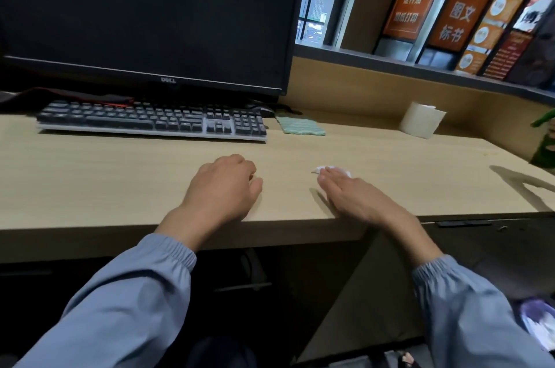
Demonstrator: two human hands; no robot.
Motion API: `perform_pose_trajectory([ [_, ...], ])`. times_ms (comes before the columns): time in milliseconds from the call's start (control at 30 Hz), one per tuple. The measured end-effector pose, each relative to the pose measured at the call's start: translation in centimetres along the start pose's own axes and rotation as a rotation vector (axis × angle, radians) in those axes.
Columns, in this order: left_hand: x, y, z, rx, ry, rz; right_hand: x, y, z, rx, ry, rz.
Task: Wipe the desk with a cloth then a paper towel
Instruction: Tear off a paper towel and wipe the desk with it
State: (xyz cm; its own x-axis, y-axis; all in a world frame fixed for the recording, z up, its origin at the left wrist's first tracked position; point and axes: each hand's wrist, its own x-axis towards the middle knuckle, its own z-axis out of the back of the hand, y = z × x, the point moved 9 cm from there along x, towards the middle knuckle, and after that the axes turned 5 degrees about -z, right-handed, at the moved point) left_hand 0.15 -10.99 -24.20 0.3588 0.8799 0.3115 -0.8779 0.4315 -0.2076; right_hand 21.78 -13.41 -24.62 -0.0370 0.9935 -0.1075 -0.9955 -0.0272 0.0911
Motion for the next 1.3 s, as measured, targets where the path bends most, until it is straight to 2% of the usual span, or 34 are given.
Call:
perform_pose_trajectory([
  [100,-1.3,2.7,1.2,0.010,-0.020,0.036,2.7,-0.3,1.2,0.120,0.018,-0.051],
  [267,-3.0,6.4,2.6,0.015,-0.046,0.093,5.9,1.1,2.0,0.090,0.044,-0.033],
  [500,-4.0,6.9,2.0,-0.025,-0.101,0.088,6.0,1.2,1.8,0.184,-0.031,-0.032],
  [633,-3.8,6.7,1.6,0.004,-0.082,0.100,4.1,3.5,1.1,0.170,-0.013,0.061],
  [1000,-4.0,7.0,1.6,-0.024,-0.066,0.108,-5.3,16.1,-2.4,0.062,-0.025,0.433],
  [1200,-4.1,7.4,1.7,-0.032,-0.061,0.099,-5.9,15.2,-2.4,0.080,-0.093,0.360],
  [1300,-4.1,7.5,1.6,-0.034,-0.049,0.092,-5.6,12.0,-1.9,0.090,-0.161,0.297],
])
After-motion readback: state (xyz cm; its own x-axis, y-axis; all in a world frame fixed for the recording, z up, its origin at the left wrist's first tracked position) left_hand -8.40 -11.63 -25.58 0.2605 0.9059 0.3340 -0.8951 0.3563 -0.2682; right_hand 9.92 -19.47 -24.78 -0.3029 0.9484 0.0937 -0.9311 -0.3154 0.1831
